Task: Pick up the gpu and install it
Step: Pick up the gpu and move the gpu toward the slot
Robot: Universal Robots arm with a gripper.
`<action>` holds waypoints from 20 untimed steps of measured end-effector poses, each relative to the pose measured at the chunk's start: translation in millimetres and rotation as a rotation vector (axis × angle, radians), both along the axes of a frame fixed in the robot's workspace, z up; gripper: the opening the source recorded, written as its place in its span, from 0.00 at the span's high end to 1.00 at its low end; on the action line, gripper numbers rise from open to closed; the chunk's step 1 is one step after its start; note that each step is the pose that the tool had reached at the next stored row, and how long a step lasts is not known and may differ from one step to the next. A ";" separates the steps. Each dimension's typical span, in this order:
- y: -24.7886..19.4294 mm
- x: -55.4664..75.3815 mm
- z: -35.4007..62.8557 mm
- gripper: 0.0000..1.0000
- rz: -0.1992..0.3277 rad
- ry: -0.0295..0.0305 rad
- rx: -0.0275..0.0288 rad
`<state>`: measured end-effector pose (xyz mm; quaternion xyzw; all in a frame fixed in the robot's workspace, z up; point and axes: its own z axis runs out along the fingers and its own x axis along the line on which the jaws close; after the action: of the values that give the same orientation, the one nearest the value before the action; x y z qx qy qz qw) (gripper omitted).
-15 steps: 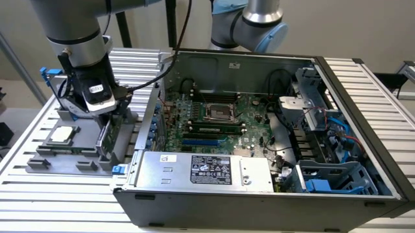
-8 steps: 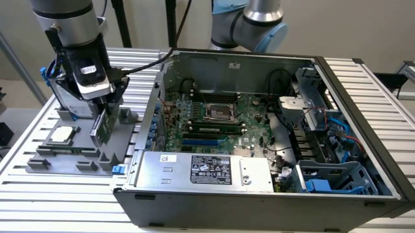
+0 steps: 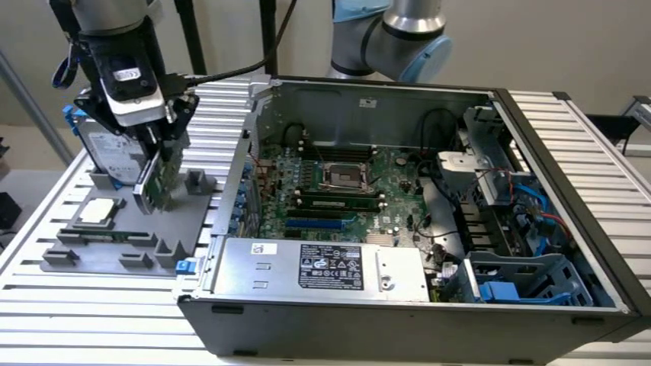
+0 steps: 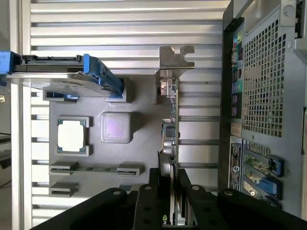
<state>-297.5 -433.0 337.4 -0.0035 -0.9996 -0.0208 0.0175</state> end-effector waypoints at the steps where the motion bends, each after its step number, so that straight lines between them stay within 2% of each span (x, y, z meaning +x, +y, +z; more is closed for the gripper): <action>1: 0.0 0.4 4.5 0.74 0.000 0.0000 0.0000; 5: 0.0 4.3 22.8 0.74 0.000 0.0002 -0.0001; 8: 0.1 12.1 36.3 0.74 0.000 0.0010 -0.0001; 20: 0.1 65.4 91.1 0.74 0.000 0.0076 -0.0001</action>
<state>-232.1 -432.9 428.5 -0.0036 -0.9996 -0.0208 0.0213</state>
